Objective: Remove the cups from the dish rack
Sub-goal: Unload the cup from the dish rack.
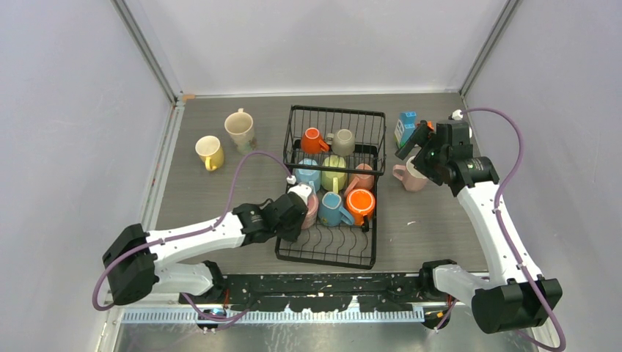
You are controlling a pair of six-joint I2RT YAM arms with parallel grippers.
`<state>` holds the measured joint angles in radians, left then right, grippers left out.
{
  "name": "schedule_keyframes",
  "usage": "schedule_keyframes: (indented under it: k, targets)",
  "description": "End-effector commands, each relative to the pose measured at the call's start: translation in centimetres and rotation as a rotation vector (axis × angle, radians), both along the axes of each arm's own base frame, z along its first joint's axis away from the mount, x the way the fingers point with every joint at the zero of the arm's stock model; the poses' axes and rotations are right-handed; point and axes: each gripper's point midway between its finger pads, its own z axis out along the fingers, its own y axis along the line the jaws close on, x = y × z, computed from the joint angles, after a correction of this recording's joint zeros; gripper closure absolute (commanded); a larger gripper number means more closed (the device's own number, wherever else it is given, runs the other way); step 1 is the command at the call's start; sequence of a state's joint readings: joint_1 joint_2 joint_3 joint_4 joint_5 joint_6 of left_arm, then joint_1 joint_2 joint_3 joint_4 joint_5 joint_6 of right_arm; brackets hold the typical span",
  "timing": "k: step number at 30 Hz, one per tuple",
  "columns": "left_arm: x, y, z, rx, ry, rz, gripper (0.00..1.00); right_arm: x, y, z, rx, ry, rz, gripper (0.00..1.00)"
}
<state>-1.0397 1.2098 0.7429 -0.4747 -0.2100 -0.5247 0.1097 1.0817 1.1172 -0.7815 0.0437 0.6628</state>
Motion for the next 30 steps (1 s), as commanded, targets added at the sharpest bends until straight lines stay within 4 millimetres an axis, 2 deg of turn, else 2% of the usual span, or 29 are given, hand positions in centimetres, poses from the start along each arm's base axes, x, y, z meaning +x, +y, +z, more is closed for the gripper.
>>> schedule_keyframes:
  k: [1,7,15,23,30]
  targets:
    - [0.1,1.0,-1.3,0.069,0.017,0.053,0.73,0.7,0.4,0.7,0.017,-0.035,0.006,0.0]
    - [0.2,0.7,-2.3,0.087,0.035,0.077,0.62,0.6,0.3,0.6,0.008,-0.034,0.006,0.0]
    - [1.3,0.5,-2.4,0.061,-0.019,0.107,0.56,0.7,0.4,0.3,0.014,-0.03,0.01,0.0]
    - [2.9,0.7,-2.0,-0.023,-0.142,0.154,0.58,0.7,0.7,0.0,0.014,-0.029,0.016,0.0]
    - [3.1,1.4,-3.2,0.0,-0.174,0.15,0.62,0.7,0.9,-0.4,0.013,-0.023,0.024,0.0]
